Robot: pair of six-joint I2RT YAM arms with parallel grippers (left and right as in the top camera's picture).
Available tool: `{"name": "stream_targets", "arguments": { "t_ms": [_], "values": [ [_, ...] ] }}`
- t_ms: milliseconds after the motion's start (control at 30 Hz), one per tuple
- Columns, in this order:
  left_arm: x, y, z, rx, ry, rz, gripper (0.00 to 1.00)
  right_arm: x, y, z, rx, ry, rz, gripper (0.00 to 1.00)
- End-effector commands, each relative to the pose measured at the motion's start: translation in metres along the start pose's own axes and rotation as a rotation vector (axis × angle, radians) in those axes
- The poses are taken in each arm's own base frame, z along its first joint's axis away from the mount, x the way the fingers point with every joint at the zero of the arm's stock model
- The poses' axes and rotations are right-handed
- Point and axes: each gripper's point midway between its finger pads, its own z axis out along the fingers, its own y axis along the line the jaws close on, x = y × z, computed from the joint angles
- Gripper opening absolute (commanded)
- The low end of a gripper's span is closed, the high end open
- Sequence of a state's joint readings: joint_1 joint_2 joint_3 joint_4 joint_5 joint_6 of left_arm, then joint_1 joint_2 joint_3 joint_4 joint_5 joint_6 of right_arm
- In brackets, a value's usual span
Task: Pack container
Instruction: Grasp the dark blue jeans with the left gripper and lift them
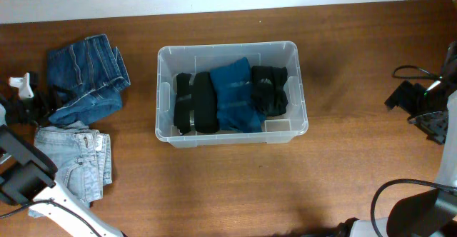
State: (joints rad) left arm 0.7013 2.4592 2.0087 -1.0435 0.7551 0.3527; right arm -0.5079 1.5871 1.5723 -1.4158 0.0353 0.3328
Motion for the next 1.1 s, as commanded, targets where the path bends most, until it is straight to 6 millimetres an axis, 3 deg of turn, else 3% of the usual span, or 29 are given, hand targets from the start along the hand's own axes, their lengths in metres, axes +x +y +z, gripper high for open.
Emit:
{"name": "stream_targets", "arguments": {
  "t_ms": [0,133,400,633,900,1067],
  "values": [
    [0.009,-0.009,0.010,0.044,0.040,-0.030,1.00,-0.001,-0.001,0.000,0.002,0.001,0.004,0.98],
    [0.002,-0.009,0.005,0.038,0.021,-0.015,1.00,-0.001,-0.001,0.000,0.002,0.001,0.004,0.98],
    [-0.040,-0.018,-0.028,-0.041,-0.062,0.080,1.00,-0.001,-0.001,0.000,0.002,0.001,0.004,0.98],
    [-0.079,-0.003,-0.063,-0.257,-0.153,0.065,1.00,-0.001,-0.001,0.000,0.002,0.001,0.004,0.98],
    [-0.096,0.007,-0.051,-0.267,-0.203,0.113,1.00,-0.001,-0.001,0.000,0.002,0.001,0.004,0.98],
    [-0.091,0.015,-0.021,-0.246,-0.172,0.096,1.00,-0.001,-0.001,0.000,0.002,0.001,0.004,0.98]
  ]
}}
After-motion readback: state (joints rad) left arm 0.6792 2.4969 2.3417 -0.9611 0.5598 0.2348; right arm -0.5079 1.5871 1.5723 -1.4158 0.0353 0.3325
